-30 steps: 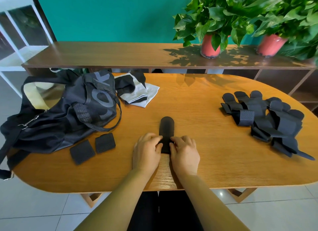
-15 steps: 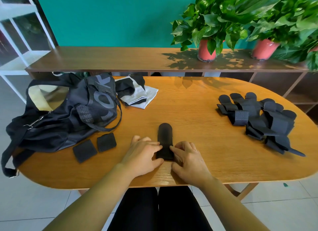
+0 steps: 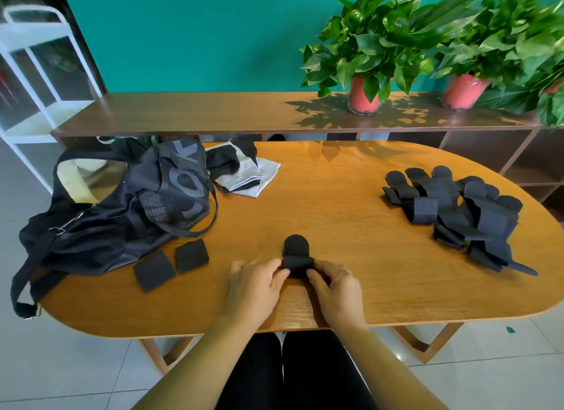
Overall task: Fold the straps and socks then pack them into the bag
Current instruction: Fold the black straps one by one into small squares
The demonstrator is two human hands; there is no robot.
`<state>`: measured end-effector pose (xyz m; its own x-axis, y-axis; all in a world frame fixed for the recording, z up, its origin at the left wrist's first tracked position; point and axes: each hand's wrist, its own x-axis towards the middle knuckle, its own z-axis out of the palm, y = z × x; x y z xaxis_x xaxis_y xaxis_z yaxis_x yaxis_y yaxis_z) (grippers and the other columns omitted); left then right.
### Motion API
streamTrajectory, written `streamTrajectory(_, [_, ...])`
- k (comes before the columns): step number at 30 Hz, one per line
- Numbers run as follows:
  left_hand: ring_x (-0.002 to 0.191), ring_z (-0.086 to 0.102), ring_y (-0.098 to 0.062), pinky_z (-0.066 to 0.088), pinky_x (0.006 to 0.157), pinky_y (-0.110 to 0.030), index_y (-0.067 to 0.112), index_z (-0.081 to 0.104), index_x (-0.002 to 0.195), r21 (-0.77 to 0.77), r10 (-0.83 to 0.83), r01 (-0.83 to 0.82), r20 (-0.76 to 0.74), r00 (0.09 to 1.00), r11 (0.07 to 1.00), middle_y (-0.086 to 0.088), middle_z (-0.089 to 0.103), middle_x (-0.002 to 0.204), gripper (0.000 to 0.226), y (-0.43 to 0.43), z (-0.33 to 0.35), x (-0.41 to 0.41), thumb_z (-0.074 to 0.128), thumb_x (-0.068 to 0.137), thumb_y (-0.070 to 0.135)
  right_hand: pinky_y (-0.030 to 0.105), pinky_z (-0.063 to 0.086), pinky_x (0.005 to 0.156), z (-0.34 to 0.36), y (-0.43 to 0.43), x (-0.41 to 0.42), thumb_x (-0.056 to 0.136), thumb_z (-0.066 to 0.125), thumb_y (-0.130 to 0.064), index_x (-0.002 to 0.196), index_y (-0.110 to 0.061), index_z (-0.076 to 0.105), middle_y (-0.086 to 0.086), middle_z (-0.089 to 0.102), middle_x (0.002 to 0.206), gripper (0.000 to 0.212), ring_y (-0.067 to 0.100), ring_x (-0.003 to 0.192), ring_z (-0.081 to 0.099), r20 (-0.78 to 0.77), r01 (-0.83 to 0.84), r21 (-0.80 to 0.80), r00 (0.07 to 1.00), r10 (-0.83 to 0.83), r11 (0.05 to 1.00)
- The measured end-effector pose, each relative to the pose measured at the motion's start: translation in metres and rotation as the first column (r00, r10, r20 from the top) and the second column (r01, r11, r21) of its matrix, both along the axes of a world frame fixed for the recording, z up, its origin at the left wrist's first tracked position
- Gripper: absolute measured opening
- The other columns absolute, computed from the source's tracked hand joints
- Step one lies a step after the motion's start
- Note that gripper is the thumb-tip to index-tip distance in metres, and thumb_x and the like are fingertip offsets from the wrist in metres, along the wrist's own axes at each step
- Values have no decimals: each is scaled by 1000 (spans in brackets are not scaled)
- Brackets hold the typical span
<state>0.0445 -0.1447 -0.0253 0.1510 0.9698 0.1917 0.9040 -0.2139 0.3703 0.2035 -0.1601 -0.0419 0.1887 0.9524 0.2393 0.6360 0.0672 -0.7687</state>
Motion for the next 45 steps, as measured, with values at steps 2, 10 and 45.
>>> streamTrajectory(2, [69,47,-12,26,74,-31,28,62,85,23,73,-74,46,996,997,11,52,67,23,0,0,6,50,96,42,29,43,70,0,4,-6,88,66,-19,103,-17,73,-7,67,85,17,17,89,57,2,64,-13,998,-64,998])
streamTrajectory(10, [74,47,-10,22,72,-32,27,53,68,-28,186,-186,-10,982,982,10,52,68,33,11,0,21,48,97,43,25,33,63,-1,16,-18,92,57,-28,106,-21,70,-2,68,97,20,16,95,54,137,219,-89,969,-206,972])
streamTrajectory(45, [106,62,-20,29,85,-41,23,76,93,124,73,-25,-404,912,992,5,71,103,37,25,1,-94,84,59,13,29,34,109,9,64,-100,92,44,-3,134,-17,54,-3,43,146,45,17,132,44,331,-457,-198,801,498,867])
